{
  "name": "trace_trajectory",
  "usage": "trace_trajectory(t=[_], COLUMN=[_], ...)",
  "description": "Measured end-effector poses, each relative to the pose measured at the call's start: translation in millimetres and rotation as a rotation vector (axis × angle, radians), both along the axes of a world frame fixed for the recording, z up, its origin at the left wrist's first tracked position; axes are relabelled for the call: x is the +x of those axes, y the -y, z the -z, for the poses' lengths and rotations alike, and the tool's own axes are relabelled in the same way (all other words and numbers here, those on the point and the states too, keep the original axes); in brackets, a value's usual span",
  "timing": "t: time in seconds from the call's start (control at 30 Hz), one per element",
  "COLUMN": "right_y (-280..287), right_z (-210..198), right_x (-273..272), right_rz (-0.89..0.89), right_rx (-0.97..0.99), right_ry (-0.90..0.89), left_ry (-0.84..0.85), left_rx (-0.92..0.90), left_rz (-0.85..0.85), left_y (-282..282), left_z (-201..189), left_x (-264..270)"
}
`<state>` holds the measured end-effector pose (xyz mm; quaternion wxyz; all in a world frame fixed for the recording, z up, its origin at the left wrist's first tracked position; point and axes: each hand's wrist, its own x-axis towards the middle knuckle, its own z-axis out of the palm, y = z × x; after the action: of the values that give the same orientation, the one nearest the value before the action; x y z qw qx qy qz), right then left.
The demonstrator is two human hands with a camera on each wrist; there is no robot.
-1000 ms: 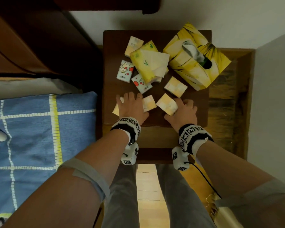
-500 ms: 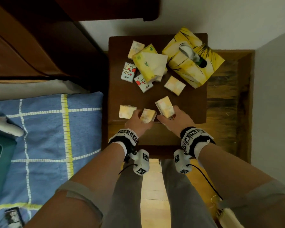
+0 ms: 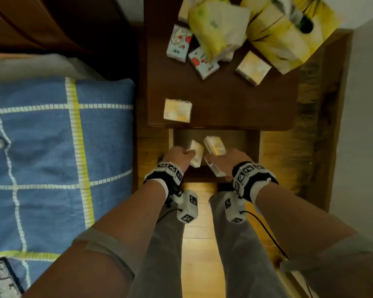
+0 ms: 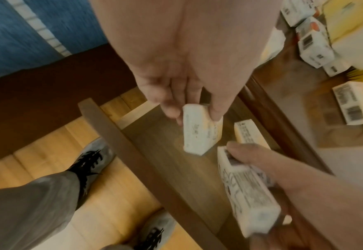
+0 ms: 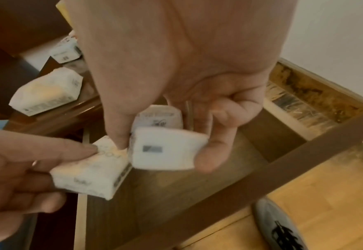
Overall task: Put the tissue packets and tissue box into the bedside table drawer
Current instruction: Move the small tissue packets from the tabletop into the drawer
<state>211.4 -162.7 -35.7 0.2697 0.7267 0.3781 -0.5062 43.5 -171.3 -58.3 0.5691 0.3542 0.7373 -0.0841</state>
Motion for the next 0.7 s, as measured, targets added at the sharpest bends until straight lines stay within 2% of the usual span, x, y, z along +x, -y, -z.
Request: trace_trajectory(t=[0.13, 0.33, 0.57, 0.7], right_y=[-10.3, -5.4, -5.5, -1.7], right_z=[32.0, 76.3, 84.9, 88.7], right_x=[-11.2, 3.7, 24.2, 14.6], right_rz=[0.002, 0.003, 0.009, -0.055], right_rx=[0.029, 0.02, 0.103, 0.051], right_ry=[0.009, -0.05, -0.027, -0.05], left_ry=[-0.045, -0.194, -0.224, -0.342], left_rx=[0.066, 0.06, 0.12, 0.223], left_rz=[0.002, 0.153, 0.137, 0.044], left_y=[-3.9, 2.6, 7.6, 5.3], left_z=[16.1, 37.9, 36.5, 31.1], left_x=[-3.3, 2.1, 2.5, -3.1])
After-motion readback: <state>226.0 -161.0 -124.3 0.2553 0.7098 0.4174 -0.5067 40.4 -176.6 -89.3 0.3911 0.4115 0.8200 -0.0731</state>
